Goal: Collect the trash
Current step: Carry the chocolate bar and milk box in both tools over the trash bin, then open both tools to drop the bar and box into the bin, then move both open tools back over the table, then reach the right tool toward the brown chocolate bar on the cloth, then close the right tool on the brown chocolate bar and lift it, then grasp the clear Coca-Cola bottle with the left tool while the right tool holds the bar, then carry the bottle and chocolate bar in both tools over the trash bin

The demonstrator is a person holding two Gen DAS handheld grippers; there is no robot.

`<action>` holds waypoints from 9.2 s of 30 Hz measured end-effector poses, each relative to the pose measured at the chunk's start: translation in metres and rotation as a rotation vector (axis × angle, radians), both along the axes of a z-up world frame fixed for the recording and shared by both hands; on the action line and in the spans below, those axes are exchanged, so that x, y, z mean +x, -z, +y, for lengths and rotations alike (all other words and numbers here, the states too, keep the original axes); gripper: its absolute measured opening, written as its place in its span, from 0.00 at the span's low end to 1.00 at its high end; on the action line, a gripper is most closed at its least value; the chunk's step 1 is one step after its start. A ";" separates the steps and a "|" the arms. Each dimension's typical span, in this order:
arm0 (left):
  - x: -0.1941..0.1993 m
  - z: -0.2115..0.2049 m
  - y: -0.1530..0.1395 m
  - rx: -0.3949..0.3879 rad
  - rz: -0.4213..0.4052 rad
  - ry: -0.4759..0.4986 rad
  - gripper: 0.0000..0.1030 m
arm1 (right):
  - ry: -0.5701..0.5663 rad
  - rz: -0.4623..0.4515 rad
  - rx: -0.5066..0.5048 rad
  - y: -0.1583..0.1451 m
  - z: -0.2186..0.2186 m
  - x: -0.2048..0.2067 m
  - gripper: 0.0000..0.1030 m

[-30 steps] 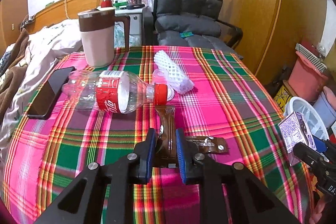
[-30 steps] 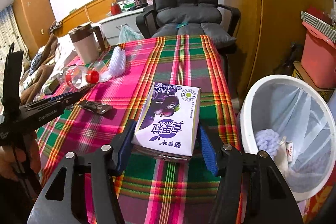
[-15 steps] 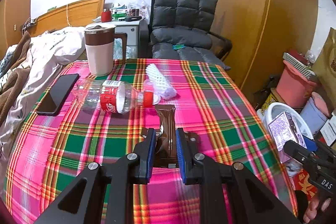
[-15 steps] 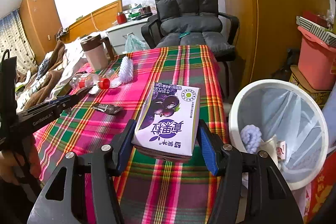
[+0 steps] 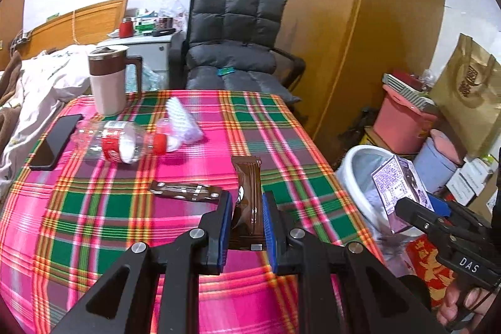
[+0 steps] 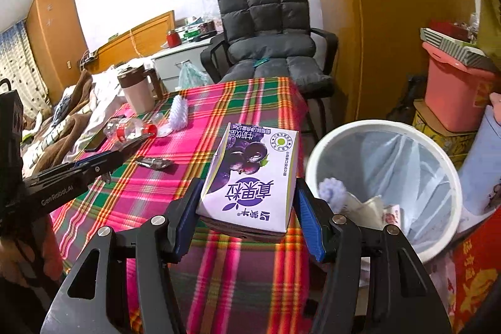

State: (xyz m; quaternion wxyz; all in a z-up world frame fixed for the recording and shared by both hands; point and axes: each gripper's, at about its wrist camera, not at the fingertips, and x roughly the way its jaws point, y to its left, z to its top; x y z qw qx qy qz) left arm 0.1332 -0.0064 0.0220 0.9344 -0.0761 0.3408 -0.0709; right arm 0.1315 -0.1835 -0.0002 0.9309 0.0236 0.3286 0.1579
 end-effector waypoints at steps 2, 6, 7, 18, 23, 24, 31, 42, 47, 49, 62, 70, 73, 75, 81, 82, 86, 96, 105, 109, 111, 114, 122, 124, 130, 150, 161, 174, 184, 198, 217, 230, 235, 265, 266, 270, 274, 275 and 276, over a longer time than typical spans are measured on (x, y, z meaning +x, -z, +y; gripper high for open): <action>0.001 -0.007 0.001 -0.017 0.007 0.022 0.19 | 0.012 -0.001 0.002 0.000 -0.005 -0.002 0.57; 0.002 -0.026 0.004 -0.031 0.020 0.072 0.19 | 0.046 0.006 0.004 0.002 -0.019 -0.004 0.58; 0.003 -0.033 0.005 -0.039 0.026 0.092 0.19 | 0.055 0.009 0.005 0.003 -0.023 -0.004 0.58; 0.027 -0.099 0.017 -0.058 0.067 0.236 0.19 | 0.170 0.046 0.016 0.014 -0.072 -0.007 0.58; 0.037 -0.127 0.024 -0.050 0.089 0.291 0.19 | 0.202 0.065 0.023 0.020 -0.088 -0.004 0.58; 0.040 -0.131 0.025 -0.049 0.093 0.300 0.19 | 0.205 0.068 0.025 0.021 -0.090 -0.003 0.58; 0.057 -0.162 0.034 -0.045 0.111 0.361 0.19 | 0.221 0.092 0.020 0.029 -0.103 0.003 0.58; 0.081 -0.193 0.052 -0.047 0.157 0.423 0.19 | 0.233 0.122 -0.011 0.036 -0.113 0.015 0.58; 0.089 -0.198 0.056 -0.052 0.167 0.431 0.19 | 0.229 0.139 -0.026 0.040 -0.114 0.020 0.58; 0.090 -0.198 0.056 -0.062 0.167 0.434 0.19 | 0.224 0.141 -0.029 0.040 -0.114 0.021 0.58; 0.090 -0.189 0.050 -0.087 0.147 0.417 0.34 | 0.218 0.122 -0.033 0.039 -0.115 0.020 0.61; 0.072 -0.157 0.038 -0.095 0.119 0.350 0.34 | 0.199 0.084 -0.007 0.024 -0.107 0.008 0.61; 0.062 -0.141 0.034 -0.099 0.107 0.316 0.34 | 0.166 0.068 0.001 0.019 -0.098 0.003 0.61; 0.053 -0.130 0.031 -0.095 0.098 0.289 0.34 | 0.148 0.062 0.009 0.017 -0.093 0.001 0.61; 0.033 -0.101 0.025 -0.088 0.084 0.232 0.34 | 0.083 0.052 0.019 0.012 -0.074 -0.006 0.61; 0.030 -0.096 0.025 -0.089 0.083 0.225 0.34 | 0.077 0.051 0.019 0.012 -0.072 -0.007 0.61; 0.016 -0.078 0.023 -0.086 0.074 0.200 0.34 | 0.034 0.049 0.025 0.009 -0.058 -0.012 0.61; -0.011 -0.028 0.020 -0.071 0.055 0.094 0.34 | -0.085 0.043 0.022 0.004 -0.015 -0.013 0.60; -0.025 0.021 0.023 -0.064 0.050 -0.018 0.34 | -0.183 0.054 0.011 0.006 0.021 -0.008 0.60; -0.026 0.041 0.027 -0.066 0.057 -0.059 0.34 | -0.219 0.060 0.003 0.007 0.035 -0.005 0.60; -0.025 0.050 0.028 -0.067 0.061 -0.077 0.34 | -0.242 0.062 -0.001 0.007 0.043 -0.002 0.60; -0.023 0.063 0.029 -0.065 0.066 -0.101 0.34 | -0.278 0.061 -0.005 0.006 0.056 0.004 0.60; -0.014 0.097 0.027 -0.063 0.070 -0.164 0.34 | -0.380 0.071 -0.031 0.011 0.091 0.022 0.60; -0.011 0.104 0.028 -0.064 0.072 -0.174 0.34 | -0.396 0.084 -0.038 0.015 0.097 0.030 0.60; -0.003 0.121 0.032 -0.067 0.081 -0.194 0.34 | -0.443 0.112 -0.084 0.028 0.115 0.050 0.60; 0.034 0.141 0.042 -0.110 0.109 -0.215 0.34 | -0.561 0.150 -0.240 0.056 0.148 0.078 0.25; 0.085 0.104 0.027 -0.071 0.070 -0.147 0.34 | -0.428 0.182 -0.104 0.047 0.083 0.071 0.25; 0.166 0.099 0.038 0.024 0.130 -0.146 0.34 | -0.394 0.219 -0.021 0.054 0.060 0.075 0.25; 0.119 0.112 0.047 0.039 0.178 -0.188 0.34 | -0.378 0.217 -0.010 0.053 0.057 0.075 0.25; 0.040 0.178 0.030 0.078 0.065 -0.444 0.45 | -0.371 0.226 -0.022 0.056 0.055 0.070 0.25; 0.053 0.231 0.033 0.041 0.035 -0.316 0.62 | -0.353 0.234 -0.055 0.059 0.060 0.072 0.25; 0.093 0.182 0.059 0.071 0.142 -0.193 0.67 | -0.351 0.236 -0.049 0.058 0.060 0.071 0.25; 0.093 0.182 0.063 0.045 0.151 -0.221 0.63 | -0.347 0.235 -0.044 0.057 0.057 0.068 0.25; -0.027 0.059 0.020 -0.035 0.064 -0.124 0.63 | -0.277 0.125 0.025 0.014 0.035 0.006 0.25; -0.030 0.055 0.019 -0.035 0.064 -0.117 0.63 | -0.275 0.122 0.027 0.013 0.034 0.004 0.25; -0.037 0.039 0.019 -0.037 0.069 -0.086 0.63 | -0.262 0.111 0.034 0.012 0.029 0.000 0.25; -0.039 0.022 0.018 -0.038 0.071 -0.058 0.63 | -0.243 0.105 0.040 0.011 0.023 -0.002 0.25; -0.038 0.020 0.018 -0.037 0.071 -0.054 0.63 | -0.237 0.103 0.042 0.011 0.021 -0.004 0.25; -0.037 0.016 0.017 -0.037 0.071 -0.048 0.63 | -0.231 0.102 0.044 0.011 0.019 -0.004 0.25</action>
